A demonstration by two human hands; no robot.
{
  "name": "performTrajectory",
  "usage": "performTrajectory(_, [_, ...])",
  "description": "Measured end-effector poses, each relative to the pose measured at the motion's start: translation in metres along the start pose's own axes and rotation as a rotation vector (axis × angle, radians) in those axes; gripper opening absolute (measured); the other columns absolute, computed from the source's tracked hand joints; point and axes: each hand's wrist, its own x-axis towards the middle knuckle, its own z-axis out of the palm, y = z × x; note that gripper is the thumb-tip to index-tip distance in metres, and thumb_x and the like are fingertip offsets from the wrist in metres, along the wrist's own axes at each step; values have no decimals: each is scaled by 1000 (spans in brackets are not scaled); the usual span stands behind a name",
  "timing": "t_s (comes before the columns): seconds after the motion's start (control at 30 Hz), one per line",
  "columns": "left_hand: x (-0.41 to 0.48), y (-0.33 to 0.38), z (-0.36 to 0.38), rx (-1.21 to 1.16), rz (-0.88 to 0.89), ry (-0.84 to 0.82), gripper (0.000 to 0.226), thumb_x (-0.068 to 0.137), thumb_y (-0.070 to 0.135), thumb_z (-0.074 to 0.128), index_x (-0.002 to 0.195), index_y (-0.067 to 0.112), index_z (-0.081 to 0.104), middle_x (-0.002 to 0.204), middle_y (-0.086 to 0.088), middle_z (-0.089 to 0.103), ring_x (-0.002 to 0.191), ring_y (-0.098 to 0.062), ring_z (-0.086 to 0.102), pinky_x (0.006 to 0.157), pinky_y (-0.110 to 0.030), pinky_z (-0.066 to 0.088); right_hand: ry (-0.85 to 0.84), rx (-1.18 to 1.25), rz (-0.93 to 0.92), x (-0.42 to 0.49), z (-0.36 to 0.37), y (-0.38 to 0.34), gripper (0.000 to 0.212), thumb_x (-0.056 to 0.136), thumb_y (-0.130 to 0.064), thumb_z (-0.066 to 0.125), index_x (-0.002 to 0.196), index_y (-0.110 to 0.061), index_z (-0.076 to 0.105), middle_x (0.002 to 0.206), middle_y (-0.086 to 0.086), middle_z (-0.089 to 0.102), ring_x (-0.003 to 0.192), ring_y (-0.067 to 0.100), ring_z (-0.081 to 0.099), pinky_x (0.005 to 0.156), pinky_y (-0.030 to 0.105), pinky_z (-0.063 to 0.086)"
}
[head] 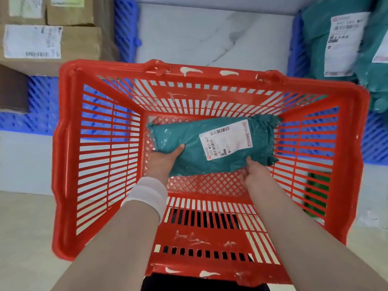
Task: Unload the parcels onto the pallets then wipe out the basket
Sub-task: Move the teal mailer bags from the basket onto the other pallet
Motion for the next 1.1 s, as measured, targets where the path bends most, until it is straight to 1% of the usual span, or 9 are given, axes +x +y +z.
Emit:
performTrajectory(0.1, [-10,-3,-8,-87,-7,-102,91,57,58,76,126,9,45,126,-10,56,111,-31,54,99,-42,43,27,-24,-48,-11,-3,6,26,89,-25,58,108,-8,58,108,9,67,70,15,59,62,27,49])
performTrajectory(0.23, [-45,-7,-39,-174,14,-141,84,62,50,77,128,9,44,127,-11,55,113,-31,53,100,-44,42,18,-155,-179,-56,-18,13,39,89,-28,57,118,-2,53,119,19,61,83,22,59,80,36,51])
performTrajectory(0.33, [-87,-4,-72,-256,68,-153,80,65,44,77,129,8,44,126,-8,55,113,-29,53,98,-40,44,-15,-163,-292,-108,-34,18,42,91,-28,54,120,2,52,98,15,61,67,17,52,68,30,48])
performTrajectory(0.5, [-159,1,-120,-379,217,-228,65,71,34,75,126,12,49,121,-6,59,100,-23,57,82,-33,47,28,-13,-510,-190,-69,22,20,87,-21,61,101,-7,60,79,5,62,65,17,55,62,30,45])
performTrajectory(0.6, [-196,6,-127,-424,342,-239,59,72,30,75,124,15,52,118,-4,61,93,-17,59,77,-29,49,-5,53,-559,-220,-101,20,10,86,-21,63,86,-12,61,86,6,66,70,17,61,66,30,48])
performTrajectory(0.7, [-230,20,-112,-477,473,-281,56,72,20,76,123,14,53,119,-3,62,96,-13,62,78,-26,52,17,103,-554,-233,-135,7,13,85,-24,64,75,-17,58,86,6,67,76,20,65,73,32,53])
performTrajectory(0.77, [-252,33,-92,-482,565,-297,55,71,16,76,122,14,54,118,-3,63,101,-15,62,89,-31,51,22,143,-541,-234,-161,-5,17,85,-25,64,76,-12,58,75,4,65,65,16,62,60,25,52])
performTrajectory(0.87, [-283,54,-53,-440,722,-272,43,68,15,78,107,20,59,103,5,66,87,3,64,76,-15,50,-17,239,-543,-225,-201,-30,10,88,-21,60,90,-11,59,77,0,61,67,10,57,60,18,47])
performTrajectory(1.1, [-357,89,83,-364,800,-218,57,65,18,81,116,14,57,112,-2,66,102,-16,63,90,-32,50,-104,323,-466,-157,-325,-113,4,91,-18,56,94,-16,55,88,-4,61,81,12,57,77,25,46])
